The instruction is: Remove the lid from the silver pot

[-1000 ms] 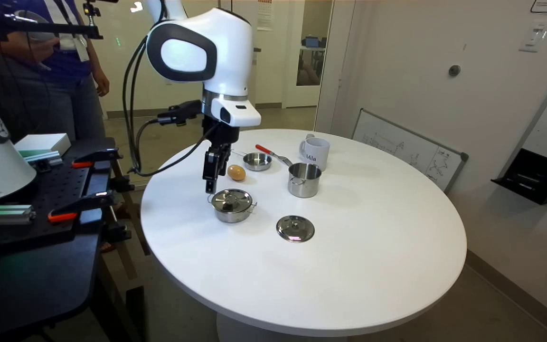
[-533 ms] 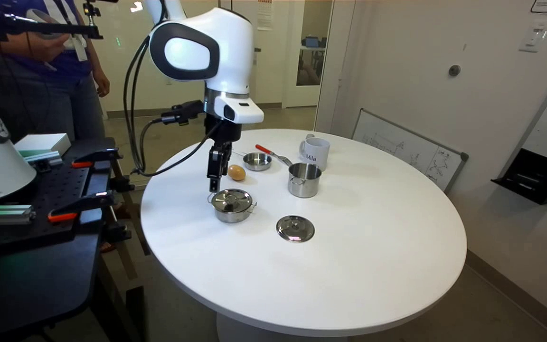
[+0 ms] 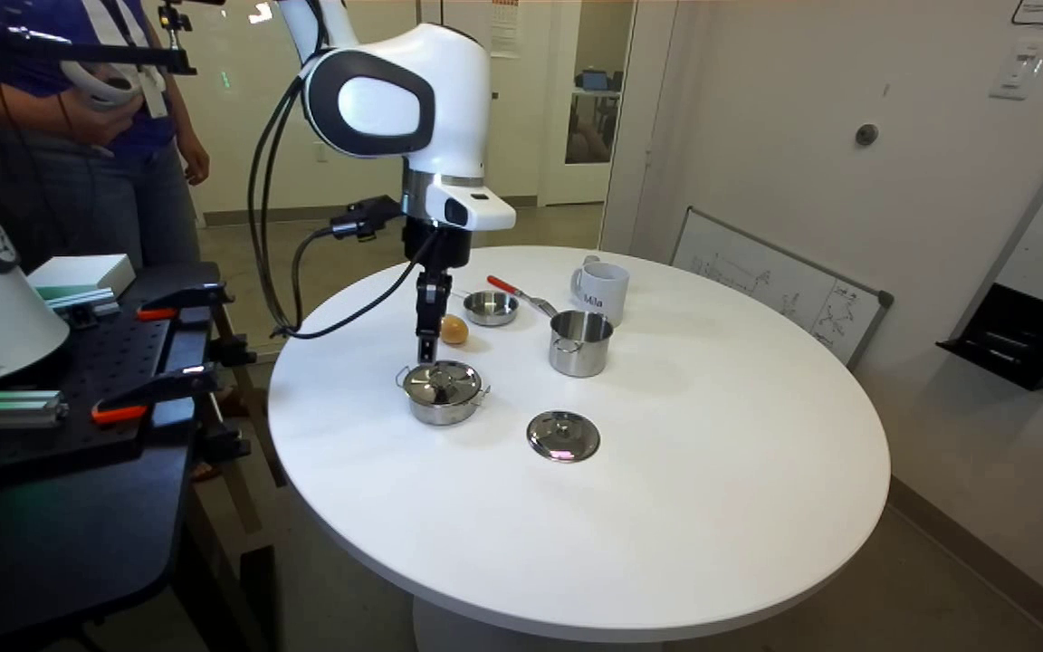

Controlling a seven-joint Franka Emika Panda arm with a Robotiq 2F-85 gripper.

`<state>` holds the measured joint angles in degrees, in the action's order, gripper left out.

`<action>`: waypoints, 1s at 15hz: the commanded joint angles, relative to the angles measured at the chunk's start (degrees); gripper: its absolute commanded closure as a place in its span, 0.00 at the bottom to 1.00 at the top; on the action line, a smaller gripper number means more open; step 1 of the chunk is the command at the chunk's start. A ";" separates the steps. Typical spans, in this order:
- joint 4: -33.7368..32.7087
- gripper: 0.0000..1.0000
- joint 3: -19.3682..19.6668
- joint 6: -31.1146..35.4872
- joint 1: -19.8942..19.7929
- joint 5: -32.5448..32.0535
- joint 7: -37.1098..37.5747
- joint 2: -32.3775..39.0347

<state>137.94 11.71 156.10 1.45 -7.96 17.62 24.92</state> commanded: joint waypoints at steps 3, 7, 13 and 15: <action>-2.71 0.00 -1.02 0.47 -2.88 1.73 -5.27 4.12; -4.32 0.00 -2.57 0.53 -4.61 3.32 -8.32 5.74; -6.08 0.00 -5.39 0.49 -6.62 6.43 -11.58 7.08; -6.30 0.00 -5.89 0.43 -7.11 7.02 -12.15 7.64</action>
<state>132.84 7.25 156.17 -4.15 -3.05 7.98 30.97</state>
